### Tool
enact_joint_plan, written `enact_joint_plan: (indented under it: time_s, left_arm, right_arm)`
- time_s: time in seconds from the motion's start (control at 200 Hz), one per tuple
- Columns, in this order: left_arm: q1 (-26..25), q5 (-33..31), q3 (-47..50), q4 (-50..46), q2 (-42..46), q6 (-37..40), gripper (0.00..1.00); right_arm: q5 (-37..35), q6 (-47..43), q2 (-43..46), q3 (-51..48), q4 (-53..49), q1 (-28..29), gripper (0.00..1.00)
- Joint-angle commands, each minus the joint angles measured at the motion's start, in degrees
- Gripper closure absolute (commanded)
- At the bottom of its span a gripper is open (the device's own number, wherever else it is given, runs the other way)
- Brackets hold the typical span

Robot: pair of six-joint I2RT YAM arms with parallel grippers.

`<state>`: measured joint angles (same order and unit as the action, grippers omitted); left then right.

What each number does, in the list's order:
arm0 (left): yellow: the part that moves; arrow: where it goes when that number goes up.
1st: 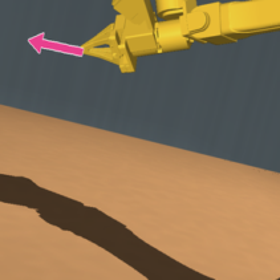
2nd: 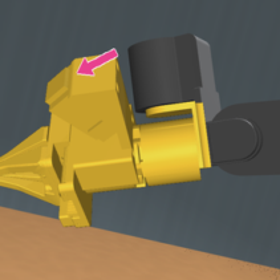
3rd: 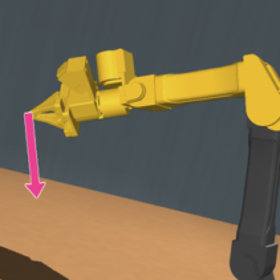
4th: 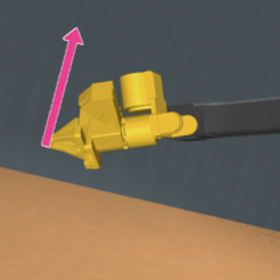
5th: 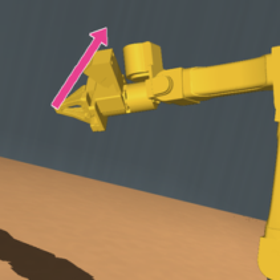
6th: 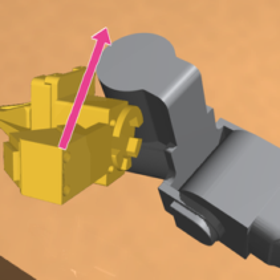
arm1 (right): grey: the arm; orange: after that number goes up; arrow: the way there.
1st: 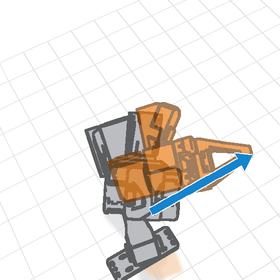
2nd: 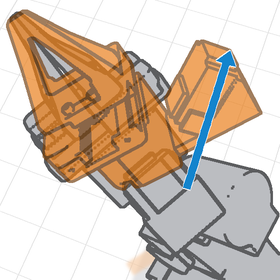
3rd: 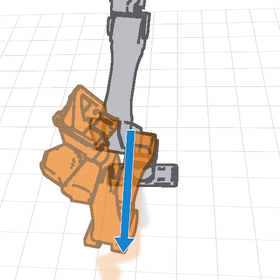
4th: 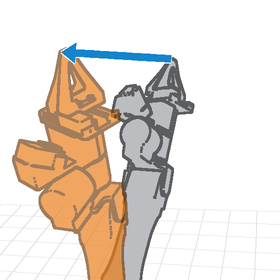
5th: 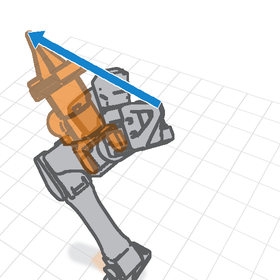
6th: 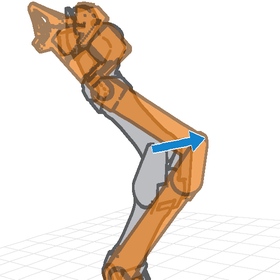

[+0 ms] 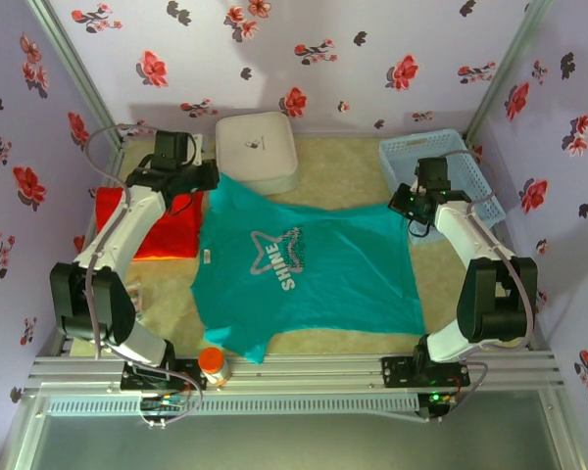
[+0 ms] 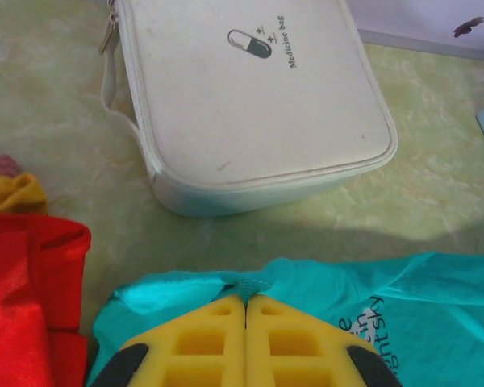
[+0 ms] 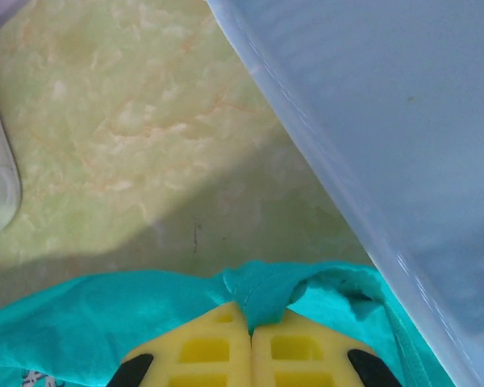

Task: Fold and stack the t-shirts

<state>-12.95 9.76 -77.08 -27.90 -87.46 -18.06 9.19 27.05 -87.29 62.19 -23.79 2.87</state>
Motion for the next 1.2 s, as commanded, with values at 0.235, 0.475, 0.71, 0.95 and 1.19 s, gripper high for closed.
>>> enact_joint_plan:
  time_s: [0.235, 0.475, 0.71, 0.95, 1.19]
  left_arm:
    - [0.00, 2.85, 11.03, -8.82, 16.52, -10.99, 1.00]
    - [-1.57, 3.03, 19.97, -12.01, 25.98, -16.64, 1.00]
    - [-2.01, 2.90, 26.18, -13.50, 33.68, -21.97, 1.00]
    - [-3.68, 2.90, 30.31, -16.18, 38.33, -25.29, 1.00]
    - [-4.45, 2.56, 36.42, -16.75, 42.24, -27.90, 1.00]
  right_arm:
    - [-2.13, -1.87, 2.51, -2.32, -9.21, -0.33, 1.00]
    - [-4.42, -2.26, 4.06, -4.00, -13.22, -0.33, 1.00]
    - [-4.54, -1.97, 3.99, -6.19, -13.89, -0.33, 1.00]
    - [-6.37, -1.65, 4.66, -7.44, -14.79, -0.33, 1.00]
    - [-6.99, -1.20, 5.07, -9.23, -14.67, -0.24, 1.00]
